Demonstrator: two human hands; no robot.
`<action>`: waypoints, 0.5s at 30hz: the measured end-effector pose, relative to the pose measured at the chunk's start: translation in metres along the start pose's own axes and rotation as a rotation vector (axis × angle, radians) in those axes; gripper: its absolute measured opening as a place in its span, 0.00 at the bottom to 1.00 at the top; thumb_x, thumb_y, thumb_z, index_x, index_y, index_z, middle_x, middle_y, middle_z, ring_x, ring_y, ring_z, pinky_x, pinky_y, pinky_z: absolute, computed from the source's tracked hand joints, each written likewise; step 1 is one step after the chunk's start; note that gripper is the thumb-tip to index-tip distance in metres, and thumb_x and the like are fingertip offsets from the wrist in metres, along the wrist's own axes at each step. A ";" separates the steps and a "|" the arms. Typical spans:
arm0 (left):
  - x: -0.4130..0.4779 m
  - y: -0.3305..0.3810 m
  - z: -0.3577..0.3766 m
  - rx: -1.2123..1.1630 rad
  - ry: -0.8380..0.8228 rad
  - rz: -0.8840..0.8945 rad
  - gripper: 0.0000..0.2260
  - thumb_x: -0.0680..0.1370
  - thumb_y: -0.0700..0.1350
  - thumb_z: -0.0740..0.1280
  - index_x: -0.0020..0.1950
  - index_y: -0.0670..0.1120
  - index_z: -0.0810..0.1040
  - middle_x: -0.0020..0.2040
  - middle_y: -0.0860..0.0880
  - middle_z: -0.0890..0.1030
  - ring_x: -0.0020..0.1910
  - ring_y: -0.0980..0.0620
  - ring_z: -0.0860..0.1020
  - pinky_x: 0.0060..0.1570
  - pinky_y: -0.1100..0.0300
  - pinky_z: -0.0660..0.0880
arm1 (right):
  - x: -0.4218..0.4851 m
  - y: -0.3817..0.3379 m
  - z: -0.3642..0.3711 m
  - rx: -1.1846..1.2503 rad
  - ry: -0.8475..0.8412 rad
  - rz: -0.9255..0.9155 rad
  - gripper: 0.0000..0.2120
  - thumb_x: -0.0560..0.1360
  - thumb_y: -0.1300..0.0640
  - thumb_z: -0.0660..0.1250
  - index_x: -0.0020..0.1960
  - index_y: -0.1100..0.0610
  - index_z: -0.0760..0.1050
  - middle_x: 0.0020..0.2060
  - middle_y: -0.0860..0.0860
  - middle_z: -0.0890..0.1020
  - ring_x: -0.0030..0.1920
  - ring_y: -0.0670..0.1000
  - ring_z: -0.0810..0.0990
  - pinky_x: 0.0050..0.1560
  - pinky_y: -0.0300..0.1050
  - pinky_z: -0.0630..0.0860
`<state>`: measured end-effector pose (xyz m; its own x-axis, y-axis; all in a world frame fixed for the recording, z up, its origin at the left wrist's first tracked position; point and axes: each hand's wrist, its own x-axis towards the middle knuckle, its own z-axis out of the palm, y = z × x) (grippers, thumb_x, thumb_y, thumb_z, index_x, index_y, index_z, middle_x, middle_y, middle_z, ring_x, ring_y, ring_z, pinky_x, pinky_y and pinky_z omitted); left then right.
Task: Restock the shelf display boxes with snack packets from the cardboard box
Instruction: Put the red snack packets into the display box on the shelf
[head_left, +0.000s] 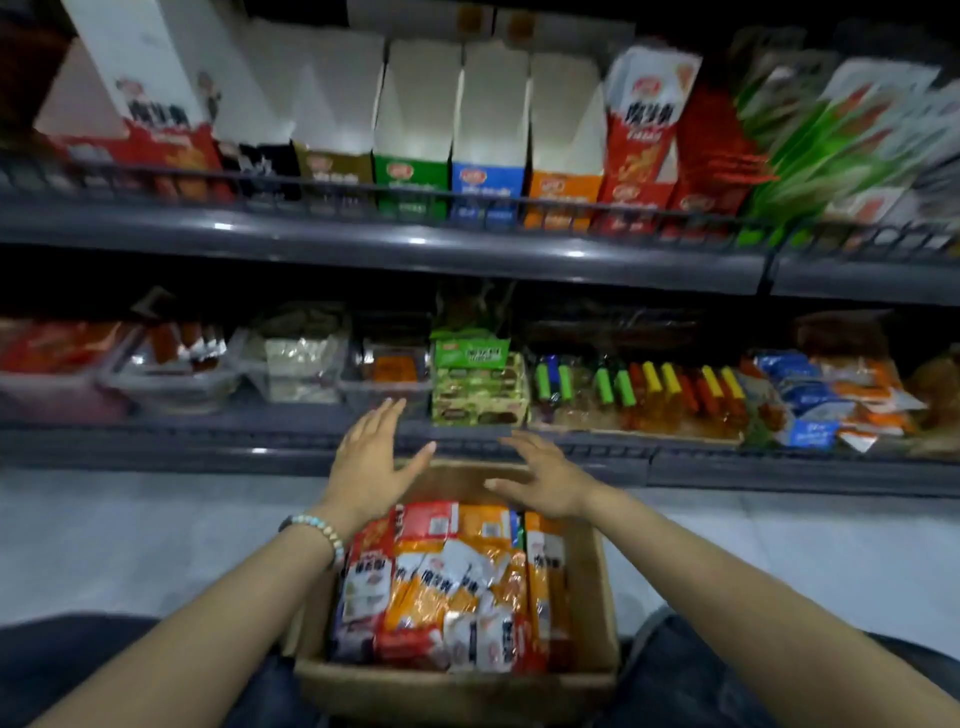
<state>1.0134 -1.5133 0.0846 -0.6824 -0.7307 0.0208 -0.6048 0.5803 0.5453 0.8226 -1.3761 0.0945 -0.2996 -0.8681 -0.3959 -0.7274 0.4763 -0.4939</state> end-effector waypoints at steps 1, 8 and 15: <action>-0.006 -0.014 0.005 0.011 -0.015 -0.028 0.35 0.77 0.63 0.60 0.78 0.46 0.56 0.77 0.47 0.58 0.76 0.48 0.57 0.74 0.53 0.54 | 0.006 0.000 0.018 -0.005 -0.038 0.007 0.37 0.76 0.38 0.61 0.77 0.52 0.53 0.77 0.50 0.53 0.77 0.54 0.50 0.75 0.50 0.52; -0.029 -0.092 0.034 0.044 -0.116 -0.196 0.39 0.73 0.68 0.55 0.77 0.45 0.58 0.75 0.44 0.64 0.74 0.44 0.62 0.72 0.49 0.59 | 0.040 0.002 0.116 0.203 -0.297 0.115 0.34 0.77 0.42 0.62 0.77 0.54 0.53 0.77 0.52 0.52 0.76 0.55 0.54 0.73 0.51 0.58; -0.045 -0.134 0.059 -0.057 -0.144 -0.248 0.31 0.74 0.68 0.55 0.73 0.54 0.62 0.66 0.50 0.75 0.62 0.47 0.74 0.61 0.48 0.73 | 0.049 0.018 0.183 0.501 -0.434 0.234 0.22 0.74 0.50 0.71 0.63 0.59 0.75 0.66 0.52 0.74 0.63 0.51 0.74 0.52 0.37 0.74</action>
<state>1.1011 -1.5372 -0.0388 -0.5701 -0.7869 -0.2362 -0.7392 0.3658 0.5655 0.9078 -1.3845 -0.0756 -0.0647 -0.6500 -0.7571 -0.2708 0.7417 -0.6136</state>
